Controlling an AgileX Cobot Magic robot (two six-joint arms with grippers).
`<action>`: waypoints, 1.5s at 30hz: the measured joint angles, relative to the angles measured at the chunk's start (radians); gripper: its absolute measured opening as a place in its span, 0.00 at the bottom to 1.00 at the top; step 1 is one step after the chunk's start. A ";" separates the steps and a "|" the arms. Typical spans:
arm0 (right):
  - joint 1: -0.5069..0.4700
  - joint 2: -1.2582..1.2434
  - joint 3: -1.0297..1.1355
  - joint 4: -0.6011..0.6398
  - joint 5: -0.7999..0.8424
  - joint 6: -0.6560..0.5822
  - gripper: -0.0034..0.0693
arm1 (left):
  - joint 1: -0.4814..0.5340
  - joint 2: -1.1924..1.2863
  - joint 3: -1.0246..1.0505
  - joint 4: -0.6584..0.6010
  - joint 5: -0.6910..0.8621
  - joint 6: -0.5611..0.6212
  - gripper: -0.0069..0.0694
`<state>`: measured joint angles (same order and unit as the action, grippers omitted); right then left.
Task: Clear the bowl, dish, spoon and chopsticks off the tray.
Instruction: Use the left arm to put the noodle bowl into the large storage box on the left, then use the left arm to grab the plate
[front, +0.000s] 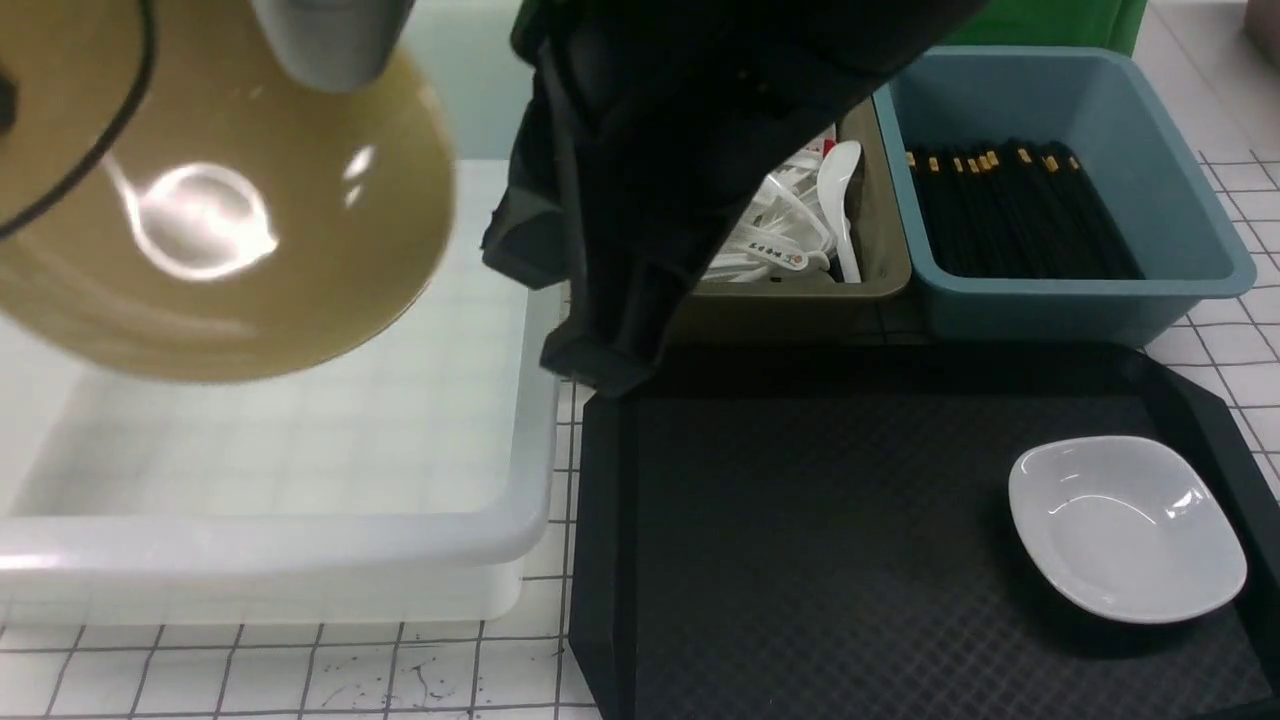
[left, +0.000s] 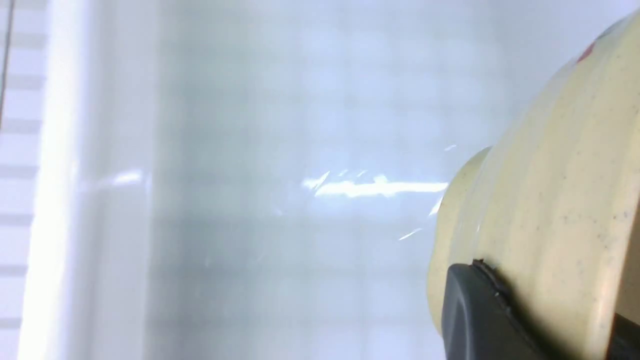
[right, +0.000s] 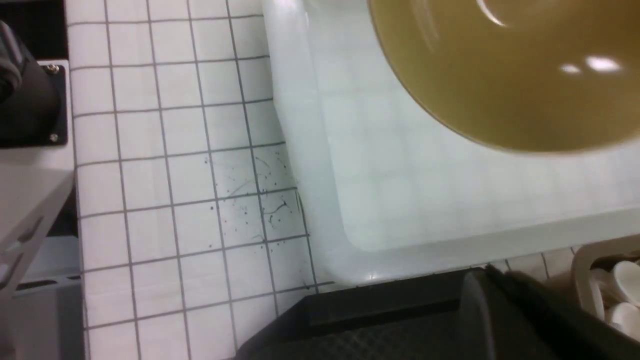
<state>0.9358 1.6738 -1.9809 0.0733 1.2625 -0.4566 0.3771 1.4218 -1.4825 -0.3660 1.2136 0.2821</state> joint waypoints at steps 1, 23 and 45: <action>0.000 0.001 0.000 0.000 0.000 0.000 0.11 | 0.000 0.001 0.000 0.001 0.000 0.000 0.10; -0.031 0.036 -0.001 -0.028 0.000 -0.045 0.11 | 0.096 0.256 0.210 0.063 -0.294 0.003 0.36; -0.206 -0.033 0.164 -0.125 -0.007 0.148 0.14 | -0.409 0.155 -0.201 0.051 0.004 -0.069 0.69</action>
<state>0.7296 1.6410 -1.8170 -0.0518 1.2552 -0.3084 -0.0314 1.5770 -1.6838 -0.3152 1.2175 0.2135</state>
